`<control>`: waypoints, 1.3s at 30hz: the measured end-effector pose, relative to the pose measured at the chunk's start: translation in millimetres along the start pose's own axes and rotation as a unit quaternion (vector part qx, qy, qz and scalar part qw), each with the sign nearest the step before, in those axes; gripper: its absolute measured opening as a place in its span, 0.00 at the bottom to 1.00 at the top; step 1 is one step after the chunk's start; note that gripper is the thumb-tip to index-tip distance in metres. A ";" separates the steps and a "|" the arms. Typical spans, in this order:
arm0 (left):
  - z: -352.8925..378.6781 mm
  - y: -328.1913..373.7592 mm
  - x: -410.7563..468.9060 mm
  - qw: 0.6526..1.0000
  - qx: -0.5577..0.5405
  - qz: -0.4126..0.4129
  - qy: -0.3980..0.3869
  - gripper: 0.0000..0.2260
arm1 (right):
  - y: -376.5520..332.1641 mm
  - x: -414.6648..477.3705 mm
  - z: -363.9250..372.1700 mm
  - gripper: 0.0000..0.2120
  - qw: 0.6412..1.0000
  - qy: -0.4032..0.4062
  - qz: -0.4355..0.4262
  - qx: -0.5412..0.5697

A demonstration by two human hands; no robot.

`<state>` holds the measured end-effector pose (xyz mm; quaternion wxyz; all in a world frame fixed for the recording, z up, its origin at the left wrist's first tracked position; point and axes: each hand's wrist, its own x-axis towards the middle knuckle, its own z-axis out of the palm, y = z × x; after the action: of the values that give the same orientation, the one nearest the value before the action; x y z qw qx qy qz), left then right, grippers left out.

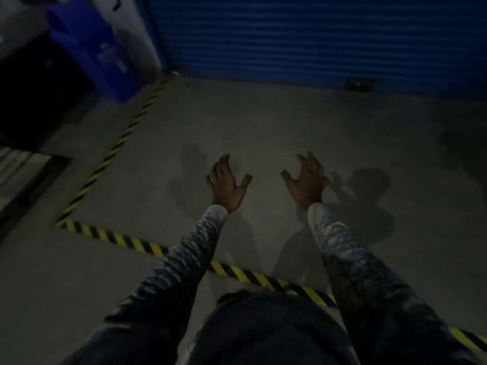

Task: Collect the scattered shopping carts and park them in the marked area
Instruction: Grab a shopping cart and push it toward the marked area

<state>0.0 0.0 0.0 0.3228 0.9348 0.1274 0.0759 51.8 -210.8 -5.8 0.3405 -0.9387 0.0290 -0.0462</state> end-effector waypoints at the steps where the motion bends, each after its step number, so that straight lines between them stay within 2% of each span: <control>1: -4.0 -5.9 -4.5 1.000 -0.007 -0.022 0.011 0.42 | -3.2 -2.1 5.4 0.30 1.000 -0.012 -0.005 0.007; 5: -23.8 -32.3 -32.4 0.994 -0.025 -0.092 0.058 0.39 | -20.1 -15.0 36.0 0.30 0.995 -0.092 -0.034 0.024; 9: -46.2 -63.4 -69.0 0.980 -0.021 -0.159 0.117 0.35 | -53.5 -34.4 66.1 0.31 0.979 -0.175 -0.097 0.039; 16: -94.4 -124.0 -185.5 0.925 -0.015 -0.308 0.221 0.33 | -130.6 -112.3 126.3 0.29 0.902 -0.362 -0.231 0.040; 24: -139.1 -178.2 -325.8 0.822 -0.015 -0.468 0.323 0.25 | -207.6 -245.5 169.5 0.25 0.810 -0.472 -0.347 0.039; 31: -183.5 -222.6 -448.4 0.731 -0.030 -0.534 0.423 0.24 | -280.8 -385.0 203.7 0.22 0.725 -0.532 -0.434 0.055; 39: -208.3 -270.3 -580.9 0.624 -0.061 -0.592 0.506 0.25 | -338.1 -550.0 236.6 0.19 0.631 -0.619 -0.465 0.050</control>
<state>-653.2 160.0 -40.6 0.2389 0.4493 0.7921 0.3372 -461.9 246.2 -6.4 0.2585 -0.6174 -0.6312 0.3919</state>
